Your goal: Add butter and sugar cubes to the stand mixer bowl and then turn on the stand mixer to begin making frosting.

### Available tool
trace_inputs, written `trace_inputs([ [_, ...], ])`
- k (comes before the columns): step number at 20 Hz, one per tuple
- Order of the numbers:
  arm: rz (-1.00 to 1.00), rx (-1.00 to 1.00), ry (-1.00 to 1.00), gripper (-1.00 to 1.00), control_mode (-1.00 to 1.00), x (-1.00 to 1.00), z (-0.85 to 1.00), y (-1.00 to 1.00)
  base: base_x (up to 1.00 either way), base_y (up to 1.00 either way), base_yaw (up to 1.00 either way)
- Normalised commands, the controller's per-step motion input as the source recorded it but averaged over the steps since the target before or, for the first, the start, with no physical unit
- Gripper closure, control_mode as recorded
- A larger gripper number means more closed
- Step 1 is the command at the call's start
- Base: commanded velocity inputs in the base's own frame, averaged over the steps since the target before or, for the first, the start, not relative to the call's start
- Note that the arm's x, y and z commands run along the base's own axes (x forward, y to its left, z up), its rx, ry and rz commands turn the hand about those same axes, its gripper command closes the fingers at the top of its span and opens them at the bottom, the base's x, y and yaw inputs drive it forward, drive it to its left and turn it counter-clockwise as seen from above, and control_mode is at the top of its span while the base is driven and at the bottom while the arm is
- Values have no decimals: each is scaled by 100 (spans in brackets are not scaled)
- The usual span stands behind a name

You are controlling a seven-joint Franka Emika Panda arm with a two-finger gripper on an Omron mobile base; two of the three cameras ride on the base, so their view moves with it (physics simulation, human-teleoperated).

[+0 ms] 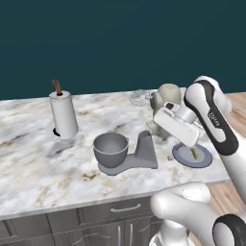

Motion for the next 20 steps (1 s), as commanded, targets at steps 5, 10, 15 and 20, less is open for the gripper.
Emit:
trace_inputs([
  [5,2,4,0,-100,-100,-34,-17,-34,0,0,0],
  [10,0,14,0,-100,-100,-3,-24,-31,0,0,0],
  [15,-5,34,0,-100,-100,9,-22,-33,0,0,0],
  [20,-18,43,2,-100,-100,30,-26,-42,0,0,0],
])
